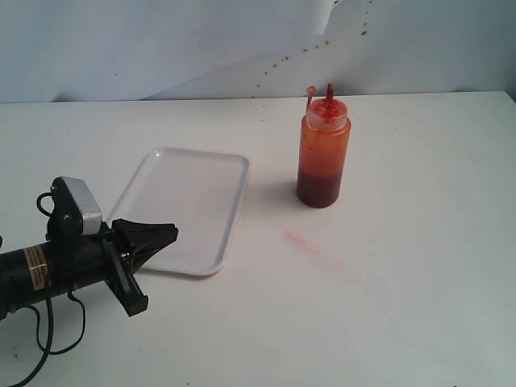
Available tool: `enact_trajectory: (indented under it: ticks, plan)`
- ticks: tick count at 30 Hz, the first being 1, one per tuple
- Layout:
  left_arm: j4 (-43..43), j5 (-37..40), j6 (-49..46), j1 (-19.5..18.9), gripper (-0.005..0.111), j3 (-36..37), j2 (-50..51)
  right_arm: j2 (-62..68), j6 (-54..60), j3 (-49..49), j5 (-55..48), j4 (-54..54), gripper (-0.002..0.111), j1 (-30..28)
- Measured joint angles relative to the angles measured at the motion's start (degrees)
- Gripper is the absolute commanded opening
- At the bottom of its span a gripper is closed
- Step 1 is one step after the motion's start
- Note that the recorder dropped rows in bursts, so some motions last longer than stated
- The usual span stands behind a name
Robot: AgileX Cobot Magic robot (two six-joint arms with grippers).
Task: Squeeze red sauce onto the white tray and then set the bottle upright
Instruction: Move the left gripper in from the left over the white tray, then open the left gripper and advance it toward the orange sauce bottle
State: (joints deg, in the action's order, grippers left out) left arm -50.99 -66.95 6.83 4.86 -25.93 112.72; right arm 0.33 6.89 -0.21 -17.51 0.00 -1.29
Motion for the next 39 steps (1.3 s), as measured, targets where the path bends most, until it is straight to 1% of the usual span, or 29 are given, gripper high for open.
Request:
enact_trajectory:
  ticks: [16, 19, 22, 23, 24, 25, 28, 34, 39]
  plan:
    - [0.4, 1.1, 1.5, 0.0, 0.001, 0.0, 0.0, 0.0, 0.0, 0.0, 0.0, 0.0, 0.000, 0.0]
    - [0.5, 1.1, 1.5, 0.0, 0.004, 0.0, 0.0, 0.0, 0.0, 0.0, 0.0, 0.0, 0.000, 0.0]
    - [0.5, 1.1, 1.5, 0.0, 0.018, 0.0, 0.0, 0.0, 0.0, 0.0, 0.0, 0.0, 0.000, 0.0]
    - [0.5, 1.1, 1.5, 0.0, 0.027, 0.0, 0.0, 0.0, 0.0, 0.0, 0.0, 0.0, 0.000, 0.0]
    - [0.5, 1.1, 1.5, 0.0, 0.038, 0.0, 0.0, 0.0, 0.0, 0.0, 0.0, 0.0, 0.000, 0.0]
    - [0.6, 1.1, 1.5, 0.0, 0.053, 0.0, 0.0, 0.0, 0.0, 0.0, 0.0, 0.0, 0.000, 0.0]
    - [1.8, 1.2, 1.5, 0.0, 0.104, 0.0, 0.0, 0.0, 0.0, 0.0, 0.0, 0.0, 0.000, 0.0]
    - [3.1, -1.5, 1.7, 0.0, 0.103, 0.0, 0.0, 0.0, 0.0, 0.0, 0.0, 0.0, 0.000, 0.0]
    - [3.1, -1.9, 1.7, 0.0, 0.103, 0.0, 0.0, 0.0, 0.0, 0.0, 0.0, 0.0, 0.000, 0.0]
